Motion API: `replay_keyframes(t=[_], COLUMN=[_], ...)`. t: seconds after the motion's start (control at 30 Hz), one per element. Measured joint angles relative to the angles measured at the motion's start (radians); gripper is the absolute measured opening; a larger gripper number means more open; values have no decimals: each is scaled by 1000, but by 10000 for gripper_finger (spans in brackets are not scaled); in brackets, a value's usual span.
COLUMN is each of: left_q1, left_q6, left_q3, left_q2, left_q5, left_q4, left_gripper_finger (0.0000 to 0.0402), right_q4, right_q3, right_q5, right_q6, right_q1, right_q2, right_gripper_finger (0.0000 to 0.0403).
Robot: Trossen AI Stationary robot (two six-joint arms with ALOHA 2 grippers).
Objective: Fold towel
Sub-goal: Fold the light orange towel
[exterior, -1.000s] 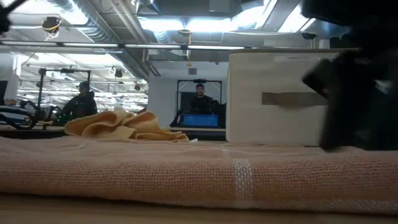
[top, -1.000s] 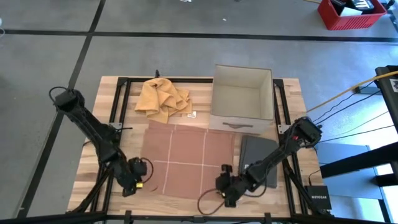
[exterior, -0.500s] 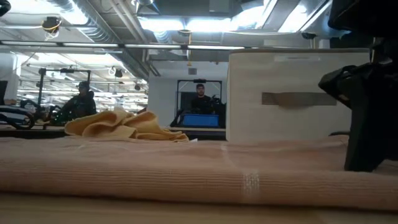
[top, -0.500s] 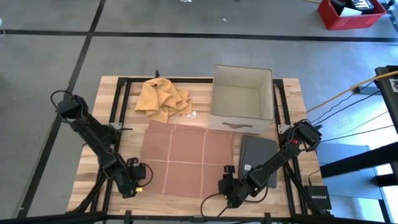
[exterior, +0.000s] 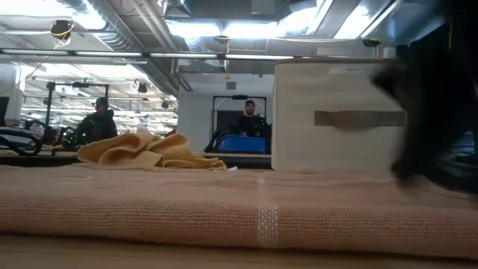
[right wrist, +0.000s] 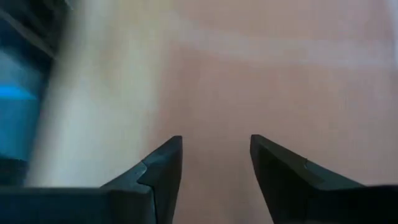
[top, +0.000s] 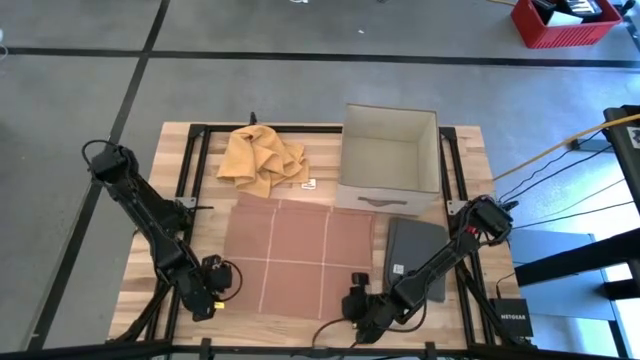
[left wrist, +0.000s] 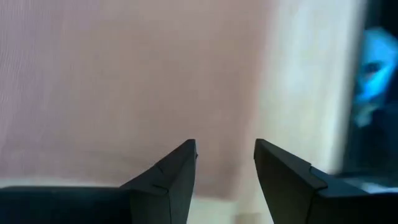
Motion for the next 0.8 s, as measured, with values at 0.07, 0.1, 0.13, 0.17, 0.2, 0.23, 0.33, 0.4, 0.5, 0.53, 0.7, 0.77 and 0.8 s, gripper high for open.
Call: replay_keyframes(t=[0.07, 0.1, 0.13, 0.17, 0.2, 0.23, 0.33, 0.4, 0.5, 0.53, 0.7, 0.77, 0.8], left_q1=[17, 28, 41, 55, 70, 88, 144, 193, 265, 289, 412, 477, 514], left_q6=[32, 57, 88, 123, 161, 194, 285, 345, 419, 446, 525, 546, 552], left_q3=[20, 32, 43, 51, 55, 56, 58, 58, 58, 58, 58, 58, 58], left_q2=[-36, -56, -77, -95, -115, -133, -166, -177, -174, -173, -171, -173, -175], left_q5=[-18, -37, -61, -93, -129, -166, -251, -271, -274, -272, -227, -227, -226], left_q4=[-1, -3, 1, 7, 8, 7, -3, -17, -49, -58, -148, -197, -227], left_gripper_finger=[156, 156, 156, 156, 156, 156, 156, 156, 158, 161, 196, 215, 223], right_q4=[-20, -43, -73, -112, -160, -200, -285, -353, -387, -392, -450, -474, -469], right_q3=[82, 119, 156, 183, 203, 217, 223, 206, 158, 143, 78, 52, 39], right_q5=[-2, 1, 10, 23, 37, 51, 68, 52, -35, -75, -197, -195, -184], right_q6=[-48, -76, -106, -138, -164, -181, -199, -176, -115, -98, -123, -151, -171], right_q1=[-14, -19, -28, -32, -44, -56, -105, -143, -194, -206, -255, -276, -286], right_q2=[-26, -32, -33, -30, -27, -26, -28, -28, -27, -27, -46, -81, -103], right_gripper_finger=[191, 191, 191, 191, 191, 191, 191, 191, 191, 192, 223, 236, 242])
